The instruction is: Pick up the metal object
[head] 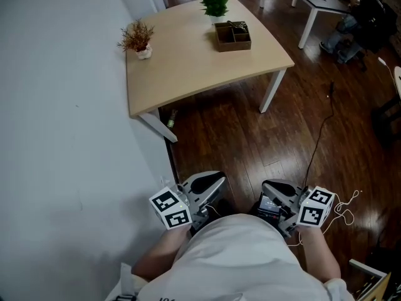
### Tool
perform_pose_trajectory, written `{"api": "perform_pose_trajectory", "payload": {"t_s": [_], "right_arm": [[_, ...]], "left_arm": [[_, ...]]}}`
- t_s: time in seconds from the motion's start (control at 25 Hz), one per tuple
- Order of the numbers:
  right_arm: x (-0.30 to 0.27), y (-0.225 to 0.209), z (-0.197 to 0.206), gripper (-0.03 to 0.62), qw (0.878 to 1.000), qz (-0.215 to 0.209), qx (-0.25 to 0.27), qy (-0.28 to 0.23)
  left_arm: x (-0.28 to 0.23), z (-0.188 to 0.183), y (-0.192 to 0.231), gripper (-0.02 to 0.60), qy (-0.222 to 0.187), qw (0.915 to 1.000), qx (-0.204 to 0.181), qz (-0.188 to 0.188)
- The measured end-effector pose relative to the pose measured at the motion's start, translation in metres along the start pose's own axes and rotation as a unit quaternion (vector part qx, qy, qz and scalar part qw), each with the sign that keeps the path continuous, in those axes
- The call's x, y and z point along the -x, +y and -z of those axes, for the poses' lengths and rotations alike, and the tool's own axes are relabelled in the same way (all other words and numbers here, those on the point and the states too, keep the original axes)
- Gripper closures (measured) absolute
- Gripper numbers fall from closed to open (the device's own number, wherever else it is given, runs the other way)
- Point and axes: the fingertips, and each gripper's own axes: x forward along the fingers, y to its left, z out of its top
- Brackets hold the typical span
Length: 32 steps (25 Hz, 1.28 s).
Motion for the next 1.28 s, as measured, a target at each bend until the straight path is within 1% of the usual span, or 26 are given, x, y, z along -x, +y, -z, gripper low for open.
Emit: {"api": "perform_pose_trajectory", "payload": {"t_s": [0.16, 0.28, 0.52, 0.68, 0.84, 1.0, 1.28], "right_arm": [[-0.008, -0.007, -0.004, 0.591, 1.000, 0.005, -0.001, 0.007], [-0.014, -0.018, -0.010, 0.591, 1.000, 0.006, -0.005, 0.008], [-0.029, -0.055, -0.036, 0.591, 1.000, -0.009, -0.006, 0.016], [-0.039, -0.085, -0.064, 0.591, 0.999, -0.022, -0.007, 0.023], [-0.042, -0.112, -0.096, 0.591, 0.999, -0.035, 0.000, 0.033], [-0.042, -0.144, -0.126, 0.591, 0.999, -0.025, 0.012, 0.034], [-0.033, -0.187, -0.163, 0.591, 0.998, -0.016, 0.042, 0.031]], "left_arm": [[-0.001, -0.003, 0.011, 0.563, -0.002, 1.0000, 0.006, -0.004], [-0.007, -0.003, 0.022, 0.563, 0.004, 0.9999, 0.010, -0.009], [-0.031, -0.012, 0.049, 0.563, 0.008, 0.9994, 0.014, -0.029], [-0.058, -0.027, 0.069, 0.563, 0.002, 0.9988, 0.016, -0.045], [-0.093, -0.046, 0.084, 0.563, -0.006, 0.9985, 0.016, -0.053], [-0.127, -0.065, 0.097, 0.563, -0.014, 0.9982, 0.011, -0.056], [-0.184, -0.083, 0.114, 0.563, -0.020, 0.9982, 0.010, -0.056]]}}
